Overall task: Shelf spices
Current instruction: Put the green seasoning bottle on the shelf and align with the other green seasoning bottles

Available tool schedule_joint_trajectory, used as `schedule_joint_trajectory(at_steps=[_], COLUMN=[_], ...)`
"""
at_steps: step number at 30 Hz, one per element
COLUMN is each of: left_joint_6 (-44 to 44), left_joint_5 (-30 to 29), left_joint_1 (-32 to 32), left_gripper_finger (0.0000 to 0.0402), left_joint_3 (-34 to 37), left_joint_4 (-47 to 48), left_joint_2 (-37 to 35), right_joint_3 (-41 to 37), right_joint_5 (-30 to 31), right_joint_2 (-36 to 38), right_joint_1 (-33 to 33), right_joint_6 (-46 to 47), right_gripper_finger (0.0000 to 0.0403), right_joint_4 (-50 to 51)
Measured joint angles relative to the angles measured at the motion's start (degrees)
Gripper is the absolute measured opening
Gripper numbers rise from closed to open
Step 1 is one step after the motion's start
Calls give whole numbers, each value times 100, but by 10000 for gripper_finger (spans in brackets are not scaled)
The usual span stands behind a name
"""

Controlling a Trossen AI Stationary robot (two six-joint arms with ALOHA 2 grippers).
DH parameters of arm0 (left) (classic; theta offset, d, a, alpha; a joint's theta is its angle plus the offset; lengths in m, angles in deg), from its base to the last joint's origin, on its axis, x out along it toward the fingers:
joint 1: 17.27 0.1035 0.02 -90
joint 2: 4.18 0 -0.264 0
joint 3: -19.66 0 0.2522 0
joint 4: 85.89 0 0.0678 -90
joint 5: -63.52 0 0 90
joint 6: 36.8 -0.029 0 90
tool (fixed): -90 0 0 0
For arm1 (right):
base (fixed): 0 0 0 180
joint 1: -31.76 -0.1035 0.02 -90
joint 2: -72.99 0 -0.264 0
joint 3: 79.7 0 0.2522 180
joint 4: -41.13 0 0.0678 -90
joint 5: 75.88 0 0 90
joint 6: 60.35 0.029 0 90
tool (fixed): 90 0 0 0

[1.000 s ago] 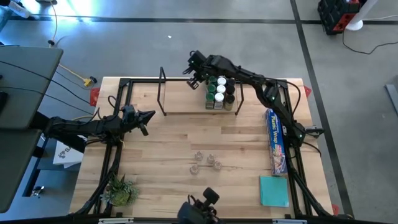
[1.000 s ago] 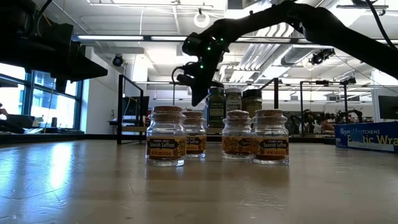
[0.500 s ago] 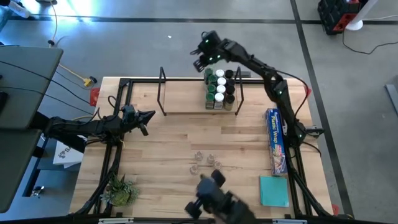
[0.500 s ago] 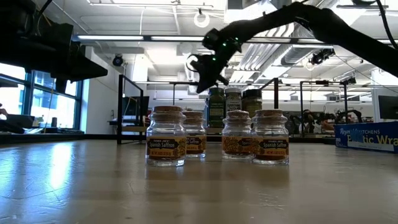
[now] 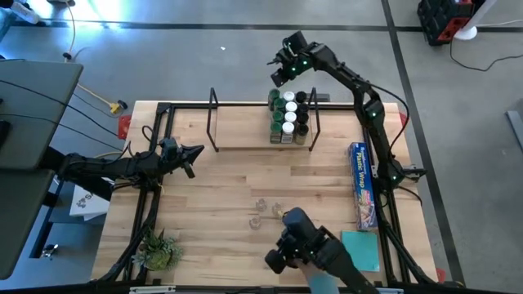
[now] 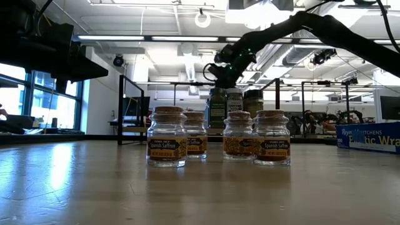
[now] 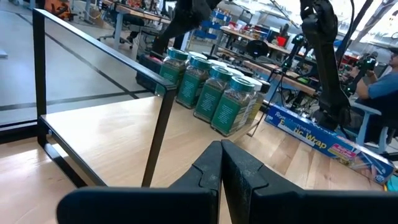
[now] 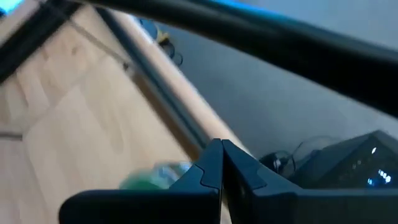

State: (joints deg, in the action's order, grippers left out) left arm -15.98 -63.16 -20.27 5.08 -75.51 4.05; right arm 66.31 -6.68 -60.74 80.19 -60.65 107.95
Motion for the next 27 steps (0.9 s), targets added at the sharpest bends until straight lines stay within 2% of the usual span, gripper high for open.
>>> schedule_joint_trajectory(at_steps=[5,15,18,22,27], left_joint_6=[0,0,0,0,0], left_joint_5=[5,6,6,5,6], left_joint_1=[0,0,1,-1,-1], left_gripper_finger=[5,5,5,5,5], left_joint_3=[0,-1,0,0,0], left_joint_4=[0,0,0,0,0], left_joint_2=[1,2,2,2,0], right_joint_3=[-9,-1,1,1,17], right_joint_5=[-272,-253,-112,404,476], right_joint_2=[-46,-76,-76,63,332], right_joint_1=[-99,-243,-246,-323,-673], right_joint_6=[-356,-603,-567,-526,-745], right_gripper_finger=[0,0,0,0,0], right_joint_4=[296,843,906,772,416])
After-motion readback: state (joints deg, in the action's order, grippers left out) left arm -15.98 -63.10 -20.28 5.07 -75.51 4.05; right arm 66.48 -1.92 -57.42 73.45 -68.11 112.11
